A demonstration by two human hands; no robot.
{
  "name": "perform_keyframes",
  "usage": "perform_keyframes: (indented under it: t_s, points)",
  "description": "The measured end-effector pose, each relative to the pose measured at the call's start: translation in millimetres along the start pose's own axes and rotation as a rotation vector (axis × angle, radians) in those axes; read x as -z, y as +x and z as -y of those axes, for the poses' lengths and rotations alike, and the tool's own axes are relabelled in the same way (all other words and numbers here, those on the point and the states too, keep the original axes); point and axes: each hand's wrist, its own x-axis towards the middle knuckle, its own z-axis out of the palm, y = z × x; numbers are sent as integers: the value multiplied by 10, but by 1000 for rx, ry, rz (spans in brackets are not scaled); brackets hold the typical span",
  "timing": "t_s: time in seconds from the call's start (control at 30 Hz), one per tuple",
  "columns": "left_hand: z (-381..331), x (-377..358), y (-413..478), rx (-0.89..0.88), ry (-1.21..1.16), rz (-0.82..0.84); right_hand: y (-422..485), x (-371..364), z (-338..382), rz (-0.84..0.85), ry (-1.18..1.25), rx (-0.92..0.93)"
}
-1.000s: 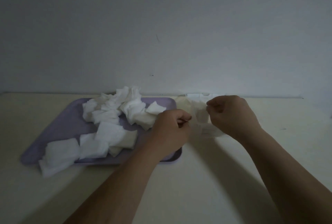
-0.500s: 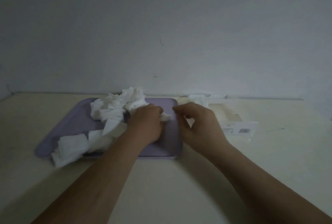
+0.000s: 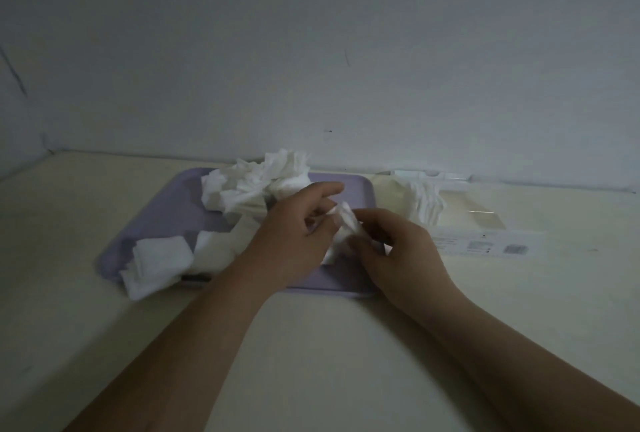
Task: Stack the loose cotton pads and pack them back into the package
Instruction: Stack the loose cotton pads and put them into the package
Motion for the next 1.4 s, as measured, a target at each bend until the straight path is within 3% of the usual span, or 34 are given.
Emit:
perform_keyframes:
  t_s: [0.13, 0.27, 0.33, 0.43, 0.53, 0.7, 0.87, 1.1, 1.4]
  points:
    - [65, -35, -35, 107, 83, 74, 22, -7, -50, -99, 204, -101]
    - [95, 21, -32, 65, 328, 54, 60, -8, -60, -124, 437, -214]
    - [35, 36, -35, 118, 218, -25, 73, 1, -39, -92, 514, -251]
    - [-123, 4, -17, 185, -156, -142, 68, 44, -49, -33, 507, -231]
    - [-203, -26, -46, 192, -270, -72, 64, 68, -59, 7, 473, -192]
    - [-197, -7, -73, 174, -330, 12, 91, 35, -73, -94, 538, -260]
    - [-195, 23, -65, 209, -299, 12, 67, 81, -51, -95, 397, -220]
    - [-107, 102, -64, 166, -24, 101, 45, -11, -123, -83, 30, -178]
    - [-120, 147, -46, 239, -26, 117, 34, -42, -170, -30, 1, -207]
